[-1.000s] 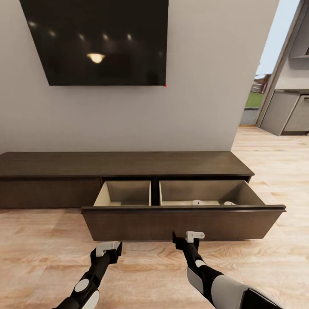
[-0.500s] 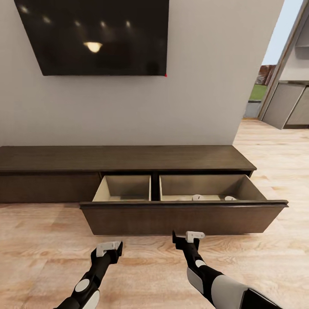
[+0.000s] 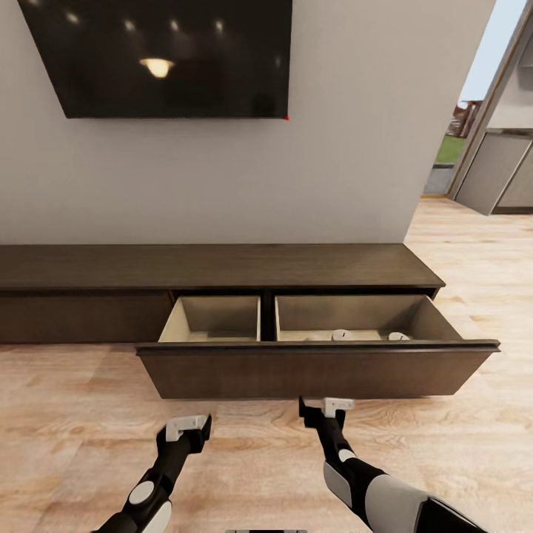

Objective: Place each of the two pumpkins and all three candles from the living room inside a cabinet in the living room (use any cabinet), then make sure every cabinet is closed, and position the cauldron so it is next to a table in the living room.

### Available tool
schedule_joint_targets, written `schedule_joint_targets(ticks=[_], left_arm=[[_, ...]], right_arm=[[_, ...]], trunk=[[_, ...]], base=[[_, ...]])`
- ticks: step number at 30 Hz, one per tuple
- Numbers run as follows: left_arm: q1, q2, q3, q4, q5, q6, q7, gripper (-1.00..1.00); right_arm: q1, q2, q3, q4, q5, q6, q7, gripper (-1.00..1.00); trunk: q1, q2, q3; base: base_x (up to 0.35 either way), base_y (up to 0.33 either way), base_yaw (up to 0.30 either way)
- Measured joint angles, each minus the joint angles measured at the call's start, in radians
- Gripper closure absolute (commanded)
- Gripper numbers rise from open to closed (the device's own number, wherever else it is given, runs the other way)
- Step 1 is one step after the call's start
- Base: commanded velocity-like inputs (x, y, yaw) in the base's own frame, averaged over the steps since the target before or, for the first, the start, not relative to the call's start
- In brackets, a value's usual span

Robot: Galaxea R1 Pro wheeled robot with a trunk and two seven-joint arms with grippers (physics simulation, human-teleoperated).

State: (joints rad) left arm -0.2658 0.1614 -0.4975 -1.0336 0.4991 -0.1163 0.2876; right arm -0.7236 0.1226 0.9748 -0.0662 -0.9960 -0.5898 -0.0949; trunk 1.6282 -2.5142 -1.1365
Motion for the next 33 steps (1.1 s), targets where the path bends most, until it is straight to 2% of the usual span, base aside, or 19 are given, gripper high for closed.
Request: schedule_joint_targets(ticks=[6,20,25,30,33], left_arm=[[0.003,0.002,0.0,-0.004,-0.045,-0.057,0.0,-1.0],[0.005,-0.004,0.004,-0.007,-0.053,-0.07,-0.001,-1.0],[0.004,-0.006,0.001,-0.007,-0.059,-0.07,0.01,-1.0],[0.004,-0.006,0.005,-0.01,-0.114,-0.071,0.048,-1.0],[0.004,-0.006,0.004,-0.014,-0.123,-0.071,0.052,-1.0]], right_arm=[[0.005,0.0,0.0,0.011,0.0,-0.056,-0.001,-1.0],[0.02,0.0,0.005,0.033,0.005,-0.084,0.002,-1.0],[0.023,-0.002,0.006,0.034,0.006,-0.084,0.02,-1.0],[0.023,-0.002,0.006,0.034,0.005,-0.079,0.026,-1.0],[0.023,-0.002,0.006,0.034,0.004,-0.076,0.027,-1.0]], trunk=[[0.0,0.0,0.0],[0.0,0.0,0.0],[0.002,-0.001,-0.019],[0.002,-0.001,-0.019],[0.002,-0.001,-0.019]], base=[[0.0,0.0,0.0],[0.0,0.0,0.0],[0.0,0.0,0.0],[0.0,0.0,0.0],[0.0,0.0,0.0]])
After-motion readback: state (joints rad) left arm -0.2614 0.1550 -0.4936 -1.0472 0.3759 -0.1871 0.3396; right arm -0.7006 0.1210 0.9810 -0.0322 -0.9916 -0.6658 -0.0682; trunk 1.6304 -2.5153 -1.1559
